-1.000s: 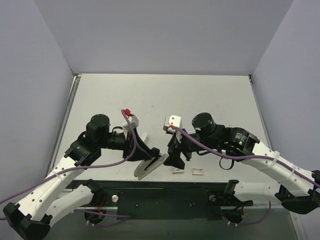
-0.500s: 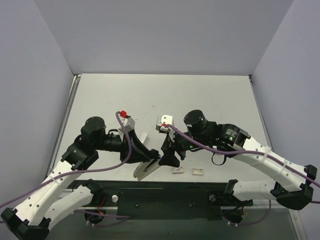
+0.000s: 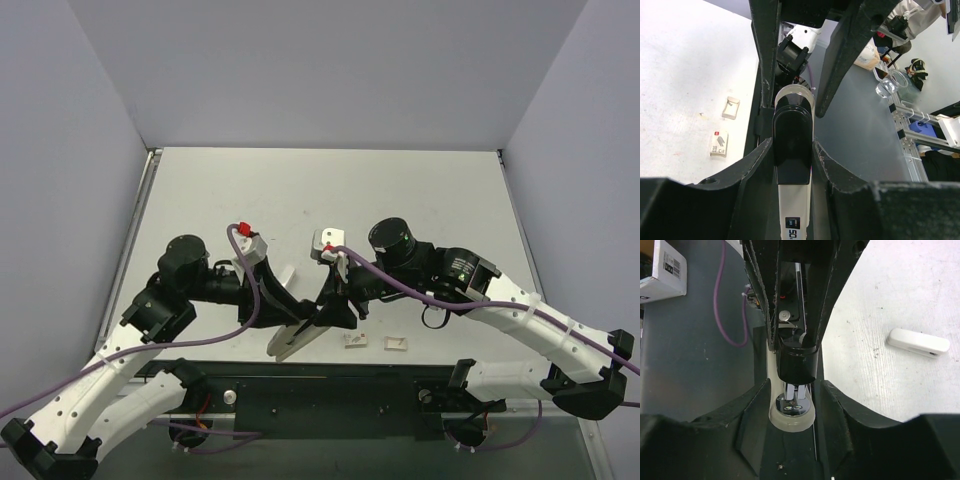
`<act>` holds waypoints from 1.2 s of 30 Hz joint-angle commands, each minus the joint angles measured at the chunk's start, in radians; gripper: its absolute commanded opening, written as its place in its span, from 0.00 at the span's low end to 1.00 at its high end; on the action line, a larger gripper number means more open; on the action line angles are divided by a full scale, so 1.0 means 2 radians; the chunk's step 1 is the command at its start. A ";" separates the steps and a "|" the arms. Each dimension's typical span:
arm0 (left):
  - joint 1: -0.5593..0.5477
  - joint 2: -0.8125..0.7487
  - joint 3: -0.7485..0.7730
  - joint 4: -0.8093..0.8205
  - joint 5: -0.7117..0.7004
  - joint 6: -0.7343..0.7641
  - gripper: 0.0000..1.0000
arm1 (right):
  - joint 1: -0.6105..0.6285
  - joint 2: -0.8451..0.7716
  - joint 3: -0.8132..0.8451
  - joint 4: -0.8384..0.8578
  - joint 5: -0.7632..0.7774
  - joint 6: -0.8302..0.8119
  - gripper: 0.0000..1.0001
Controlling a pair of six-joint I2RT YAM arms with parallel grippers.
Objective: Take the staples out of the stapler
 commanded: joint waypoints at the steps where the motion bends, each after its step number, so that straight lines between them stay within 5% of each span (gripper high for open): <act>1: -0.002 -0.013 0.007 0.047 0.019 -0.011 0.00 | 0.003 0.001 0.000 0.025 -0.022 0.002 0.38; 4: -0.001 -0.014 0.007 0.057 0.019 -0.017 0.00 | 0.003 -0.002 -0.005 0.029 -0.024 0.003 0.34; 9: -0.001 -0.014 0.007 0.066 0.017 -0.023 0.00 | 0.003 -0.004 -0.015 0.033 -0.028 0.005 0.00; 24: -0.003 -0.032 -0.010 0.167 -0.021 -0.066 0.00 | 0.002 -0.124 -0.168 0.092 0.021 0.061 0.00; 31: -0.005 -0.012 -0.021 0.187 -0.040 -0.070 0.00 | 0.002 -0.119 -0.156 0.100 0.041 0.078 0.01; 36: -0.010 -0.009 -0.026 0.188 -0.064 -0.064 0.00 | 0.002 -0.133 -0.161 0.096 0.087 0.089 0.28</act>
